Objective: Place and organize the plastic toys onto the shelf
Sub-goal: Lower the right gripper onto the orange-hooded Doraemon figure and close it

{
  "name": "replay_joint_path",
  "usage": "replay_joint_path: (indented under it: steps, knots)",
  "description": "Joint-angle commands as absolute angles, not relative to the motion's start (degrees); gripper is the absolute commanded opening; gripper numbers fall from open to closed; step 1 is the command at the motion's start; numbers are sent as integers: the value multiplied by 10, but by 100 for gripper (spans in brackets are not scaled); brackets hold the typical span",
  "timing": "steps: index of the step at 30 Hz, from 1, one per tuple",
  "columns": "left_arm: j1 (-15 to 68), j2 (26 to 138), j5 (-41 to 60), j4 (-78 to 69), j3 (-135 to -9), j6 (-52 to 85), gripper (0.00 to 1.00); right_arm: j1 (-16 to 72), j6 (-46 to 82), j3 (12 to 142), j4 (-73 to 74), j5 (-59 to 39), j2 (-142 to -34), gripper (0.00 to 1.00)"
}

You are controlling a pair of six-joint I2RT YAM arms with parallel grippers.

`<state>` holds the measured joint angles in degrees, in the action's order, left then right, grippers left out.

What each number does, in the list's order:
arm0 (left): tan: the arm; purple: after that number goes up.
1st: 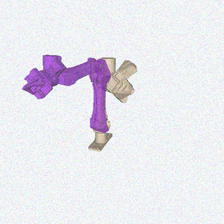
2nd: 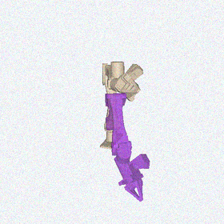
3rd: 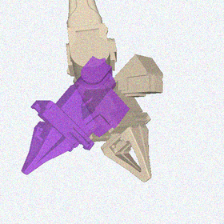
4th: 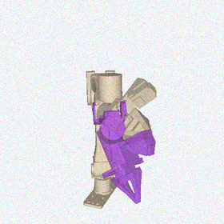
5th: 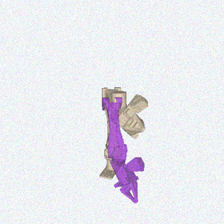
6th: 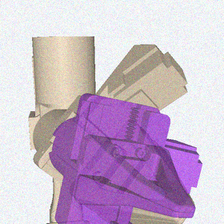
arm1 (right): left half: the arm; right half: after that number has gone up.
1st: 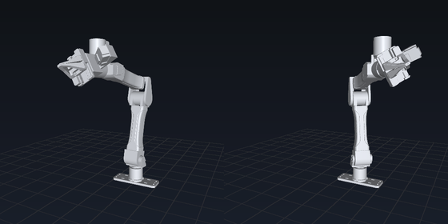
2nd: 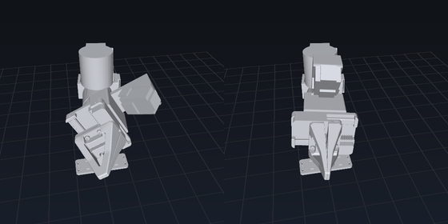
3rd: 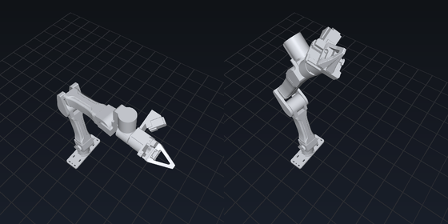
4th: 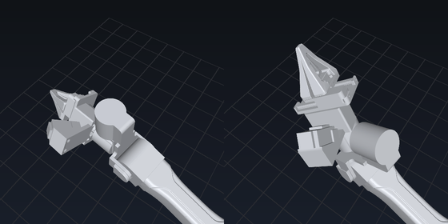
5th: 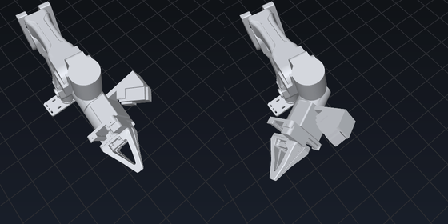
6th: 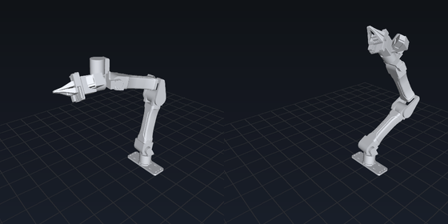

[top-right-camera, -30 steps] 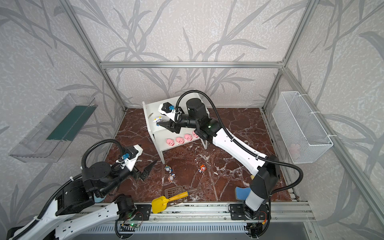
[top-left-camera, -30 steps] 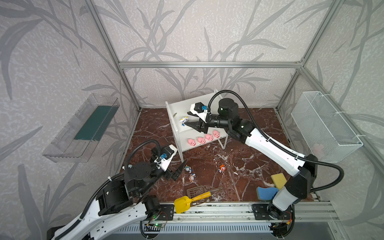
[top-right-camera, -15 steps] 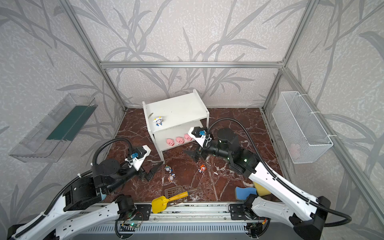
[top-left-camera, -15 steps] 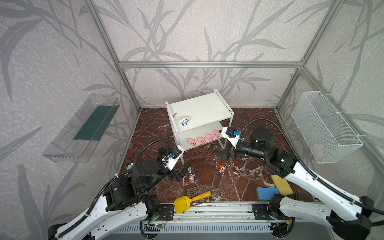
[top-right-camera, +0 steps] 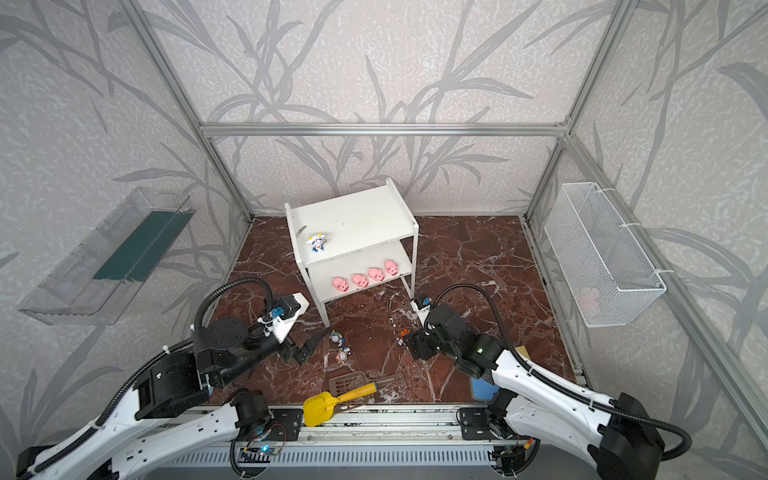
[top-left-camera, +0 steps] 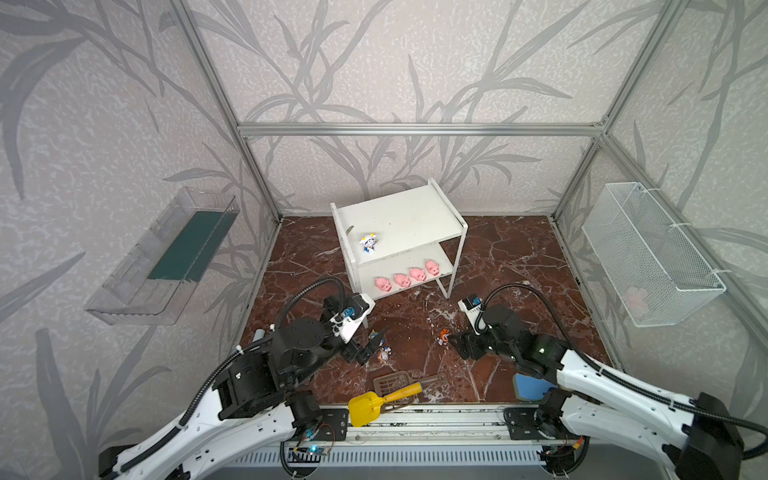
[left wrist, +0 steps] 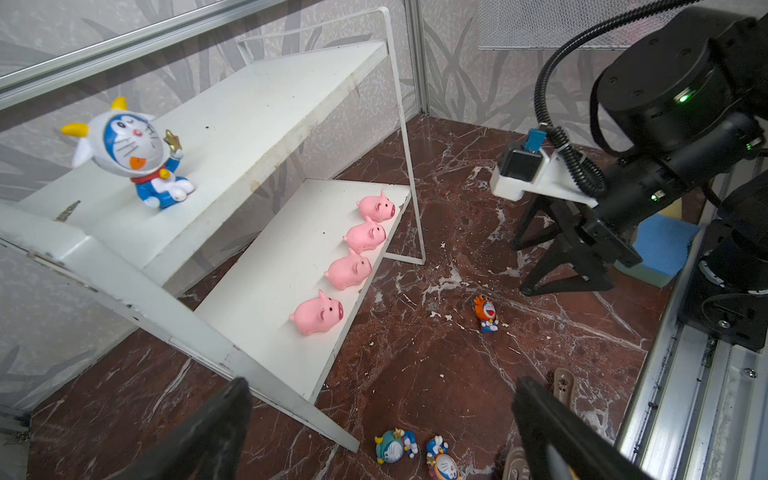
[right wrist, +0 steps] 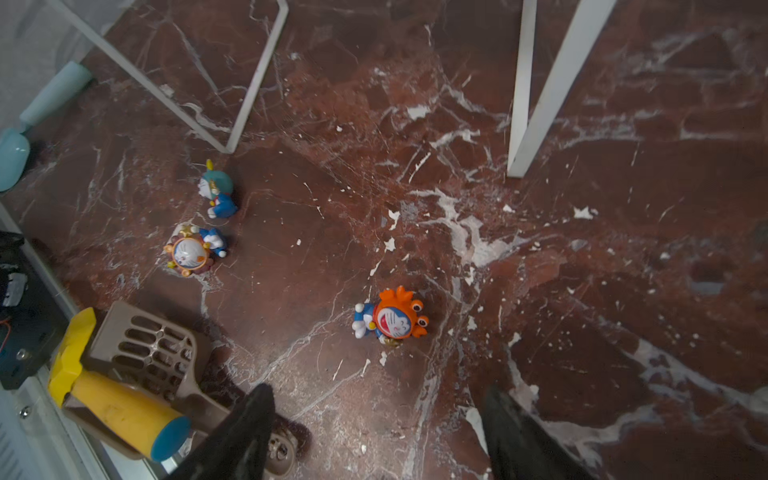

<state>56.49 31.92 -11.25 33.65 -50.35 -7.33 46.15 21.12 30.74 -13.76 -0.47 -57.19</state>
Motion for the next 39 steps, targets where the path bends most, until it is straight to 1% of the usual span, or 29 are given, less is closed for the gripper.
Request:
replay_joint_path:
  steps: [1, 2, 4, 8, 11, 14, 18, 21, 26, 32, 39]
  knots:
    - [562, 317, -103, 327, -496, -72, 99, 442, 288, 329, -133, -4, -637, 71]
    - [561, 317, -102, 329, -497, -71, 99, 431, 292, 334, -133, -27, -660, 69]
    - [562, 316, -99, 332, -496, -69, 99, 415, 298, 343, -132, -64, -698, 68]
    - [562, 318, -70, 339, -493, -66, 99, 409, 329, 341, -108, -87, -738, 67]
    - [562, 333, -30, 349, -497, -67, 99, 405, 350, 330, -70, -101, -750, 67]
    - [562, 357, 14, 356, -503, -66, 99, 398, 361, 328, -47, -114, -765, 65]
    - [563, 406, 92, 365, -514, -59, 99, 387, 384, 327, -34, -118, -787, 60]
    - [563, 453, 131, 377, -526, -54, 99, 381, 392, 327, -23, -124, -805, 59]
    - [562, 499, 141, 389, -539, -57, 99, 380, 393, 331, -9, -127, -829, 58]
    - [563, 489, 129, 381, -531, -60, 99, 380, 388, 336, 5, -146, -854, 55]
    - [562, 479, 115, 376, -525, -61, 99, 385, 372, 345, 7, -160, -877, 48]
